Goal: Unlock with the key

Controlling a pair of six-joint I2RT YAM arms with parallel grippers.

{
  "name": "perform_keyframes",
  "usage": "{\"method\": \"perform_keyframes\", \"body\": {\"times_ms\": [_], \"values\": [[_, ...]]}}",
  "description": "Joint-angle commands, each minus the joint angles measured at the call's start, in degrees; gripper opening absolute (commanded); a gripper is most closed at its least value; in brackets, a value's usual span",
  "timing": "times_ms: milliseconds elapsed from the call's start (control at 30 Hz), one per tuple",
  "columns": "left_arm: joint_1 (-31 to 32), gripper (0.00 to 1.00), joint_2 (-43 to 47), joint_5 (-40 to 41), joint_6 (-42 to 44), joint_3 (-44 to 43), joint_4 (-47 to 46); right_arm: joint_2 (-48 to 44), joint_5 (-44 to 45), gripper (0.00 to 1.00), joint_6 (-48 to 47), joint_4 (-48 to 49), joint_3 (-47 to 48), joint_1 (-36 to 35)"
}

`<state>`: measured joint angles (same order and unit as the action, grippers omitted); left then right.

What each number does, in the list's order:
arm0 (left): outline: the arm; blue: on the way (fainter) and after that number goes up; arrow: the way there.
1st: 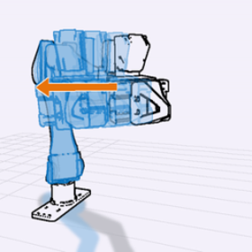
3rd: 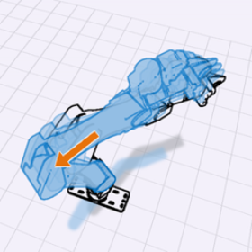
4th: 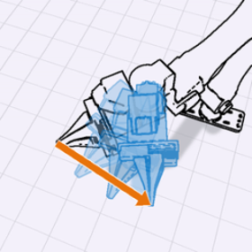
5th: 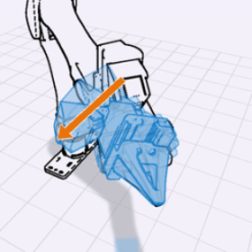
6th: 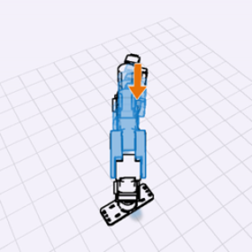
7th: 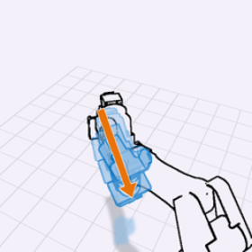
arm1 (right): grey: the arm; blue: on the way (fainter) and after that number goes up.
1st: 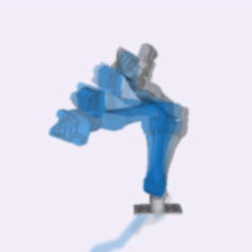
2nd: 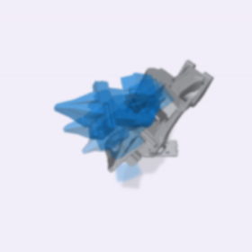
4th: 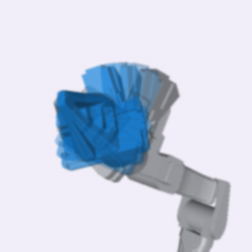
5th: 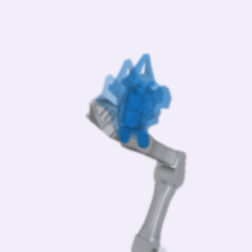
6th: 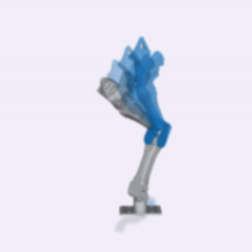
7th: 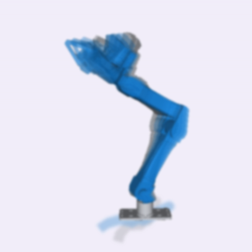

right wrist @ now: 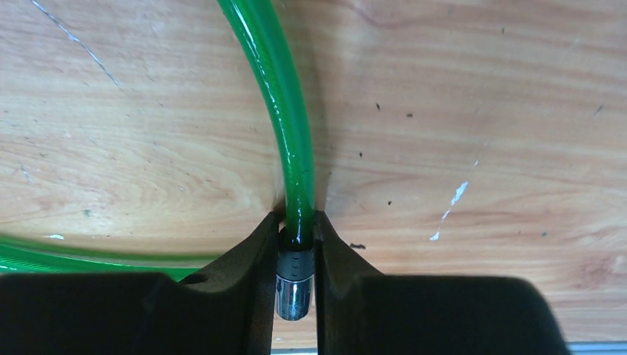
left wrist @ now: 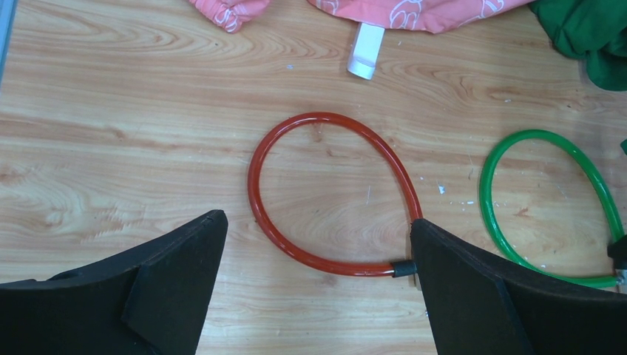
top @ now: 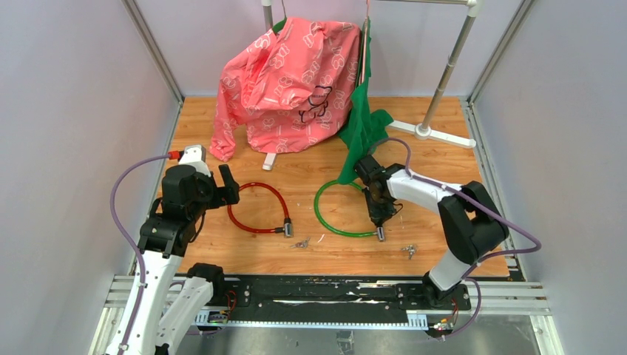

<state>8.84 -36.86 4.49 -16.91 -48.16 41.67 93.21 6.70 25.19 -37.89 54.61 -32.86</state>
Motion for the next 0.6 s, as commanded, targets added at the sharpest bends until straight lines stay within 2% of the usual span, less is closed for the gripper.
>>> {"method": "perform_keyframes", "body": {"times_ms": [0,267,567], "values": [[0.56,0.99,-0.14,-0.27,0.81,0.35,-0.99,3.42,1.51,0.09,-6.34,4.1,0.47,-0.57],[0.56,0.99,-0.26,-0.36,0.78,0.34,-0.99,6.88,-2.39,0.08,-11.3,8.15,5.27,-0.62],[0.56,0.99,-0.13,-0.36,0.79,0.34,-0.99,11.58,-10.58,0.07,-12.16,10.02,11.63,-0.73]]}}
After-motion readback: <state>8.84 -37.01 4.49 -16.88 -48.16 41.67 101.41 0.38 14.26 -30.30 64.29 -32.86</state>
